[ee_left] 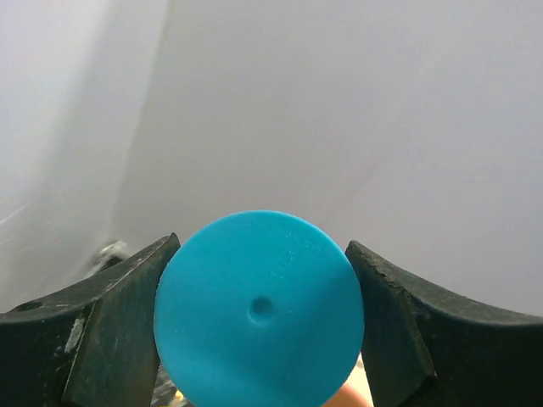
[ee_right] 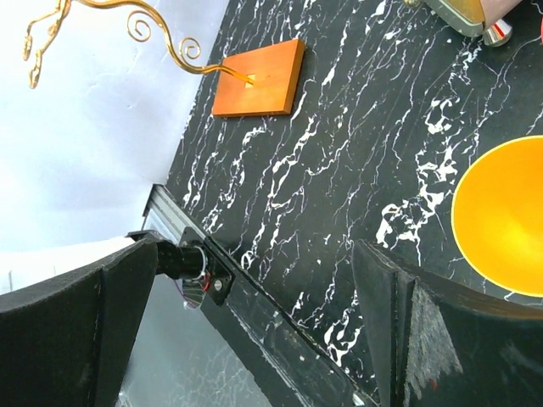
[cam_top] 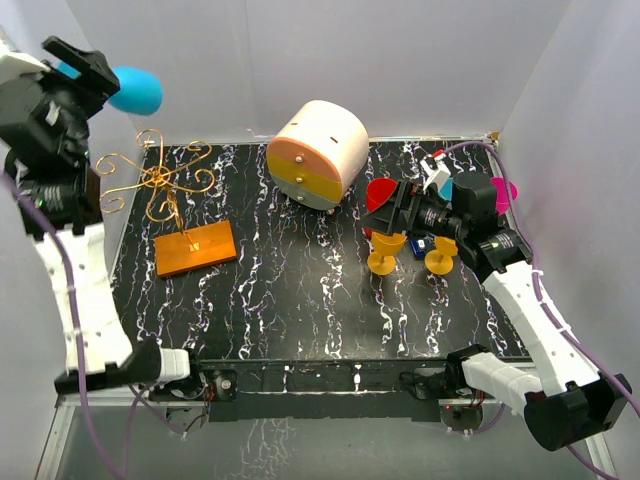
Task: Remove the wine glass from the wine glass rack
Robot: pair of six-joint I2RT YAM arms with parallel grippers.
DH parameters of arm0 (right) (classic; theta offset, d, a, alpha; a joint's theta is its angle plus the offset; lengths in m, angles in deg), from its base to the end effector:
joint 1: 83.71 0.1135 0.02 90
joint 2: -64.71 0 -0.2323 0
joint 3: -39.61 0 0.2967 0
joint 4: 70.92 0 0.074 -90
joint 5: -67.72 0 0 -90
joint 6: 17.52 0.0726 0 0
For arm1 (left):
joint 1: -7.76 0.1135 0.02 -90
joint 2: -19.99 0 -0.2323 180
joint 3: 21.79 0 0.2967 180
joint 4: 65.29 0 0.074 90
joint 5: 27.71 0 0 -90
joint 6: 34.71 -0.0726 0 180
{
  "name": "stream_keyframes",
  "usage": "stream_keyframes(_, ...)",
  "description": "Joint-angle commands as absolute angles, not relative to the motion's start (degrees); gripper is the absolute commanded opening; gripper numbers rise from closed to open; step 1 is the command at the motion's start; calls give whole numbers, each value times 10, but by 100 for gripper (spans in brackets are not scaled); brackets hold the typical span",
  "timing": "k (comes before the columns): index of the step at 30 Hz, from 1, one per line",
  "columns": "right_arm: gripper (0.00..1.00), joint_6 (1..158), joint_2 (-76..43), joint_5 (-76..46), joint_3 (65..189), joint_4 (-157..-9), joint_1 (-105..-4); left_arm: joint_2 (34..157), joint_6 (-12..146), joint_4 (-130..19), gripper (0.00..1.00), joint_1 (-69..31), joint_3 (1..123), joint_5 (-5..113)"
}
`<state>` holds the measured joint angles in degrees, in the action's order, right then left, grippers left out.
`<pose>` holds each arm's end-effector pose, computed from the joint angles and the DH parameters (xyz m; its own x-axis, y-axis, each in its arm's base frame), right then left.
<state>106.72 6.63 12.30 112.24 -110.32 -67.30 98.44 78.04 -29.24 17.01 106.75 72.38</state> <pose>0.2817 0.1259 0.3290 -0.7421 0.2644 -0.6159 -0.3739 0.5994 0.7077 0.2990 0.0616 0.6040 0.3469 -0.3293 -0.8782 -0.2080 0.8860 -0.4144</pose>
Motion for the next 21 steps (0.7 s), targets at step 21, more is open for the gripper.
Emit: stream_keyframes(21,96,1430,74,71,1132,-567,-635,783,1385,-809,57,15,592,294)
